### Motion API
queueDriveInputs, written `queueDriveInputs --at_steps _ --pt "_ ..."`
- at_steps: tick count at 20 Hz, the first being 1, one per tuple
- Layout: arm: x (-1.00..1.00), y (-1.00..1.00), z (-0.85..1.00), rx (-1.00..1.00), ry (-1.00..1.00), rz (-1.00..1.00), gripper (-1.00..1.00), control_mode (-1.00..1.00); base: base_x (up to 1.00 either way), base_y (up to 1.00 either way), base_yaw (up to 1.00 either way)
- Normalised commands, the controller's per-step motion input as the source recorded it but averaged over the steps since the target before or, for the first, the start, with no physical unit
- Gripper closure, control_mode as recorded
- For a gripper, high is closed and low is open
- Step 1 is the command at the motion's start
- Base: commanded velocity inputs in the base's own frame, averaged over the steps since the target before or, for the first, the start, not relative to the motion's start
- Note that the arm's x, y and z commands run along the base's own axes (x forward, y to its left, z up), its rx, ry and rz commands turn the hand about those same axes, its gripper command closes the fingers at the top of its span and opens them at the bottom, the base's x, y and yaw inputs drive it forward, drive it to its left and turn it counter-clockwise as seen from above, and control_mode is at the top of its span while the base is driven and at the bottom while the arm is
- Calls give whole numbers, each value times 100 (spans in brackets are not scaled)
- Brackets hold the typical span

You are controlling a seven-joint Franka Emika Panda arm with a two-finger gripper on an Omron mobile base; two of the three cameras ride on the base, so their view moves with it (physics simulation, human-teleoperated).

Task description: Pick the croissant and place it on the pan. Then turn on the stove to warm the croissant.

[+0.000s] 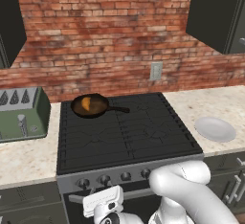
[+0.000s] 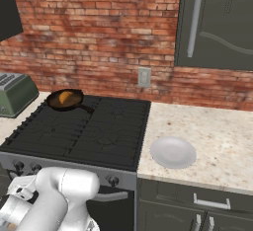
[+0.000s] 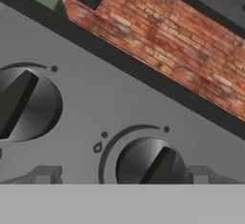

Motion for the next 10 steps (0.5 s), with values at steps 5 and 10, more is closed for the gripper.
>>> queueDriveInputs --at_steps 5,10 --pt "0 -2 0 0 1 0 -100 -100 0 0 0" --pt "0 -9 0 0 0 0 -100 -100 0 0 0"
